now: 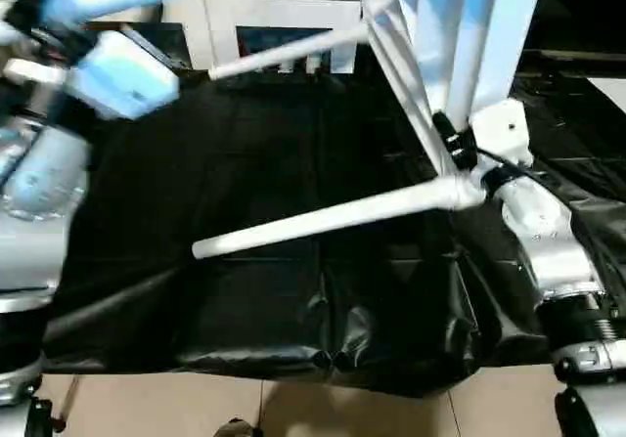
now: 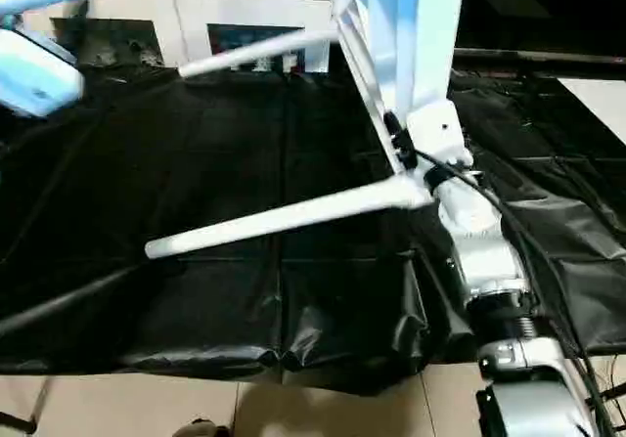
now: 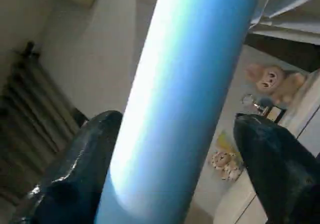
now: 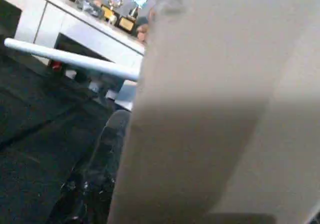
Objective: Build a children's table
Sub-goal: Flip table
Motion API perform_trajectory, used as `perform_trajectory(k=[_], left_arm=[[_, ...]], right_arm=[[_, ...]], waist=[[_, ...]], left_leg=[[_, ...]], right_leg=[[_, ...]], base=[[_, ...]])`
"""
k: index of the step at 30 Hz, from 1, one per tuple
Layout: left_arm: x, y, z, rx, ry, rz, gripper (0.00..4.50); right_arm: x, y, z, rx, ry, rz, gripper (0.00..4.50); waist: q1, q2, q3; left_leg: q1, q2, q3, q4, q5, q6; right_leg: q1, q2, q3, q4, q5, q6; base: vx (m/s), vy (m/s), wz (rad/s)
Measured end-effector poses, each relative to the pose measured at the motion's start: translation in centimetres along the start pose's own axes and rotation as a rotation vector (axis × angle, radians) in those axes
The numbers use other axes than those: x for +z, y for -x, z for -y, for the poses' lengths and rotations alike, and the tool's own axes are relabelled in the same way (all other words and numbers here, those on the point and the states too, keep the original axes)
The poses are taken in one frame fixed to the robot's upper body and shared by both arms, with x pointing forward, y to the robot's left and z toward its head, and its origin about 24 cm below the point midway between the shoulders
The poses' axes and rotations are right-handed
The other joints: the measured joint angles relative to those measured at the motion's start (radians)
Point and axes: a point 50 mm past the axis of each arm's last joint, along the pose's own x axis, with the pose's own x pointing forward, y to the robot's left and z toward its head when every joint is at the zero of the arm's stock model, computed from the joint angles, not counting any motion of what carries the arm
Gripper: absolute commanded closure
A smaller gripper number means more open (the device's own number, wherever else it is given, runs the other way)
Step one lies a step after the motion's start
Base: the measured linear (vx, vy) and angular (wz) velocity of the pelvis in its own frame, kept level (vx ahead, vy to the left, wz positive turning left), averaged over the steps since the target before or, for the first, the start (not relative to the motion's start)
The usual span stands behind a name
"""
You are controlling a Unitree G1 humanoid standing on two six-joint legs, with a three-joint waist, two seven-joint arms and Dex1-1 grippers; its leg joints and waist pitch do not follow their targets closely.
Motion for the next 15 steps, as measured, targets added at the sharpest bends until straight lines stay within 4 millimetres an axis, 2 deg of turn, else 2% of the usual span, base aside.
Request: perform_trajectory(k=[7,15], left_arm=[[1.0,0.1,0.0,0.028,0.051,0.04,1.41],[1.9,0.2,0.0,0.038,0.075,0.085,2.04]], right_arm=[[0.6,-0.5,0.6,0.0,0.022,0.014,2.45],[3.2,-1.7,2.9,-0.008,0.129,0.075,2.45]], waist=[[0.003,-0.001,0.001],[0.013,-0.003,0.002]], left_leg=[[-0.001,0.0,0.0,0.001,0.001,0.001],[-0.001,0.0,0.0,0.002,0.001,0.002]], right_leg=[[0.0,0.0,0.0,0.0,0.002,-0.001],[0.0,0.0,0.0,0.0,0.002,-0.001]], base=[[0.0,0.0,0.0],[0.0,0.0,0.0]])
